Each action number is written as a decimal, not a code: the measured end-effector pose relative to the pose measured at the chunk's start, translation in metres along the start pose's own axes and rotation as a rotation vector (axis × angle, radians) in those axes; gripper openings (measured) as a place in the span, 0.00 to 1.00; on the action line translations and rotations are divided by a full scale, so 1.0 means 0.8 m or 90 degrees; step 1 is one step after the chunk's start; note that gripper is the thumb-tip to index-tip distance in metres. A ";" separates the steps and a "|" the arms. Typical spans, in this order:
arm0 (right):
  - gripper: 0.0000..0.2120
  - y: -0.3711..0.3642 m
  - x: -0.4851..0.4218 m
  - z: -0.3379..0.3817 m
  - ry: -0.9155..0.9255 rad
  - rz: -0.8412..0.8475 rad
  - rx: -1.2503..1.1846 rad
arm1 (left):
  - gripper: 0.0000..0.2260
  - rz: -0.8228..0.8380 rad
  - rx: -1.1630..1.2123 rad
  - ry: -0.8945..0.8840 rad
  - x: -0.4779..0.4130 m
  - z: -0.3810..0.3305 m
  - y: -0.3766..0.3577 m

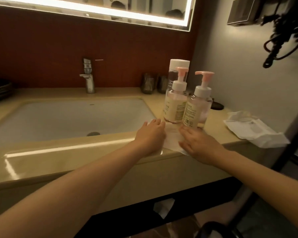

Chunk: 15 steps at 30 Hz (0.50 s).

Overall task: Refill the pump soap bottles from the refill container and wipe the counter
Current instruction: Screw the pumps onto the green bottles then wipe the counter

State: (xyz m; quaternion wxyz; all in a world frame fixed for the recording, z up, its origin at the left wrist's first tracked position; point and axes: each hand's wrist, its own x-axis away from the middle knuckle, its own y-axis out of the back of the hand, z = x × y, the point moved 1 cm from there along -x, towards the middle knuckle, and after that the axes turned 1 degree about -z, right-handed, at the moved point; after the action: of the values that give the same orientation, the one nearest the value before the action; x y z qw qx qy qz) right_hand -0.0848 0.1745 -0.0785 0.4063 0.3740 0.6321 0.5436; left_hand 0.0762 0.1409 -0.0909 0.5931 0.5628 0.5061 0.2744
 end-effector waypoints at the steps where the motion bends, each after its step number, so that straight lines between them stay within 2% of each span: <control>1: 0.23 0.000 0.005 0.004 -0.006 -0.039 -0.017 | 0.16 -0.038 -0.001 -0.015 0.003 -0.001 0.000; 3: 0.18 -0.003 0.008 0.012 -0.020 -0.049 -0.047 | 0.13 -0.044 0.003 -0.020 0.004 -0.002 -0.002; 8: 0.16 -0.001 -0.015 0.003 -0.026 -0.006 -0.089 | 0.14 0.055 0.005 -0.011 -0.024 -0.005 0.000; 15: 0.17 -0.005 -0.047 -0.011 -0.078 0.008 -0.112 | 0.14 0.000 0.037 -0.004 -0.058 0.000 -0.015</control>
State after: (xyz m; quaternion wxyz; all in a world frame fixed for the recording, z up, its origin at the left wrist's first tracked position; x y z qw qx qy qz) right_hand -0.0779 0.1361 -0.0781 0.4720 0.3731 0.5536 0.5758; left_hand 0.0577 0.0963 -0.0888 0.5782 0.5808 0.5117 0.2578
